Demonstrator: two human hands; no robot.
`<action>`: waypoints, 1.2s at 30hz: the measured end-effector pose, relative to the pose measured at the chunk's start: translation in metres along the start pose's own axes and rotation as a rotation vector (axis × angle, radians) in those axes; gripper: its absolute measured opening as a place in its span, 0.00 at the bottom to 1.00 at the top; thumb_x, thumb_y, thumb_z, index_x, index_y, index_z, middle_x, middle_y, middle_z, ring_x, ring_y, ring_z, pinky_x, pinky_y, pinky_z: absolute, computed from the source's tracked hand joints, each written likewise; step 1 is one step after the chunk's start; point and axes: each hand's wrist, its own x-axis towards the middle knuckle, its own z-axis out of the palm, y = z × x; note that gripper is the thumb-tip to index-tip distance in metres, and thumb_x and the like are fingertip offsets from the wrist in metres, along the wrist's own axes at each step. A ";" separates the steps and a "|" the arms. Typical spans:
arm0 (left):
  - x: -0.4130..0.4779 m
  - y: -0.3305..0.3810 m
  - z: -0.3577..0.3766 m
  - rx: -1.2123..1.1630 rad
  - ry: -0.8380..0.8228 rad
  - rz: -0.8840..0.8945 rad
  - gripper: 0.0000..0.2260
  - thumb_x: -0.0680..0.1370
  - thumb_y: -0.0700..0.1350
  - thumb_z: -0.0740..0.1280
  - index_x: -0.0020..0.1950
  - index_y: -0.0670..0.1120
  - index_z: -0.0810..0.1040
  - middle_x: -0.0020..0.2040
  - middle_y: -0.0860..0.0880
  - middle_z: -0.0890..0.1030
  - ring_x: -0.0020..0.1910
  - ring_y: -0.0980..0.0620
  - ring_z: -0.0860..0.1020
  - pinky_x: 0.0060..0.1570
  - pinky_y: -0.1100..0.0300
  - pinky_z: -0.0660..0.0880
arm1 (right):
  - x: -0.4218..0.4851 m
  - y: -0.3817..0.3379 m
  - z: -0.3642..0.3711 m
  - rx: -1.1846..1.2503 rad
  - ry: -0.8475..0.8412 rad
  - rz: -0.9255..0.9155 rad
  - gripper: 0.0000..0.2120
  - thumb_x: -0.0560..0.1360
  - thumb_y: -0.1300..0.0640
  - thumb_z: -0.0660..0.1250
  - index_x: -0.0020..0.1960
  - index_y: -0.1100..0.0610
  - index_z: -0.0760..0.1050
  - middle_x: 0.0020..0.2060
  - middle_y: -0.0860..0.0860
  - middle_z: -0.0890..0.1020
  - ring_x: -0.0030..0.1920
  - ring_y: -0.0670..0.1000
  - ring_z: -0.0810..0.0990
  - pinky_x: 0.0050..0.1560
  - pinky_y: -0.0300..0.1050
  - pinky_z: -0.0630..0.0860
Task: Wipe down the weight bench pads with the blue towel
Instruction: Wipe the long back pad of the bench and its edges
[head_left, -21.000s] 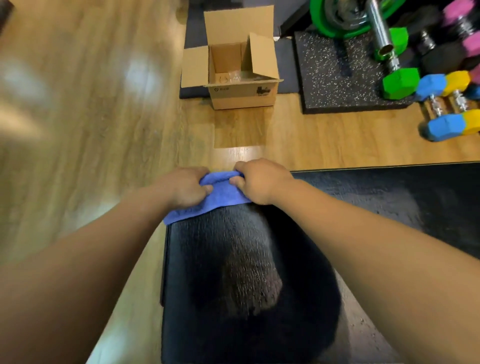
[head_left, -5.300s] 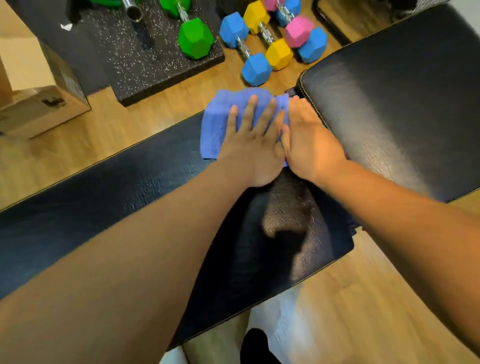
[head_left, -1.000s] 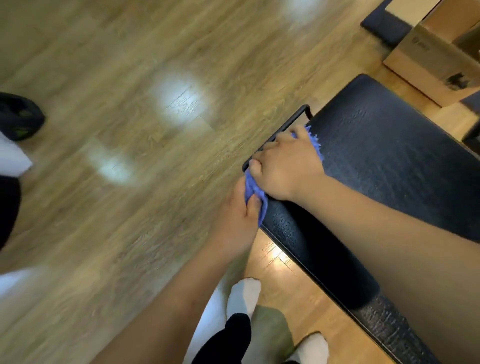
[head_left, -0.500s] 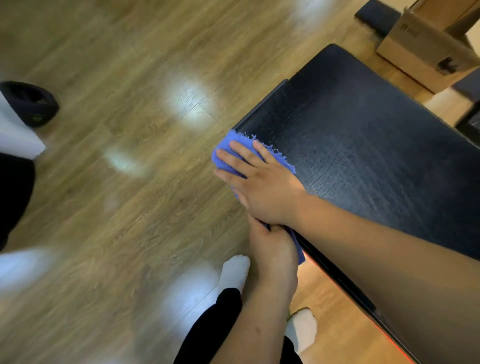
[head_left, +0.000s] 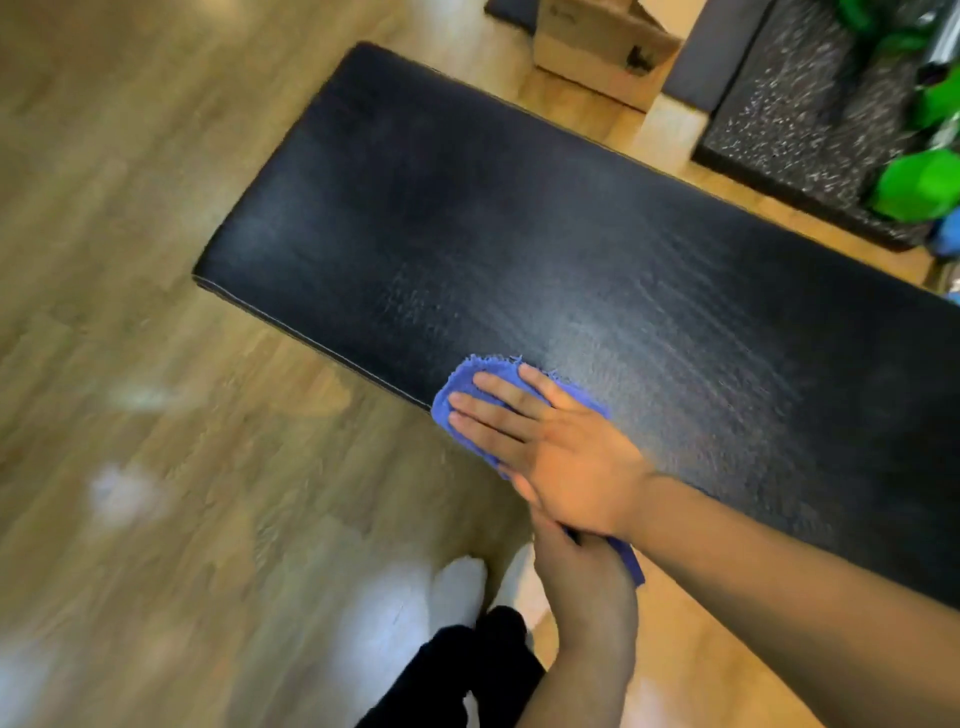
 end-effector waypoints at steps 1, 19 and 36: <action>-0.010 -0.009 0.003 0.022 -0.030 0.018 0.20 0.77 0.36 0.60 0.68 0.48 0.70 0.56 0.47 0.81 0.54 0.53 0.79 0.55 0.53 0.77 | -0.017 0.000 0.004 -0.002 0.004 0.031 0.29 0.76 0.55 0.59 0.76 0.52 0.58 0.75 0.46 0.60 0.76 0.51 0.55 0.74 0.55 0.49; -0.178 -0.130 0.114 0.924 -0.232 0.687 0.39 0.67 0.46 0.53 0.77 0.40 0.44 0.78 0.43 0.43 0.77 0.43 0.41 0.73 0.42 0.53 | -0.318 0.027 0.038 0.068 0.168 0.663 0.26 0.78 0.50 0.54 0.74 0.56 0.63 0.74 0.51 0.63 0.75 0.54 0.59 0.73 0.57 0.57; -0.143 -0.082 0.199 1.425 -0.822 1.280 0.22 0.76 0.44 0.50 0.70 0.47 0.69 0.72 0.52 0.68 0.76 0.47 0.57 0.72 0.43 0.54 | -0.410 0.071 0.059 0.252 0.301 1.097 0.29 0.72 0.57 0.51 0.72 0.66 0.63 0.72 0.60 0.65 0.73 0.59 0.62 0.69 0.61 0.65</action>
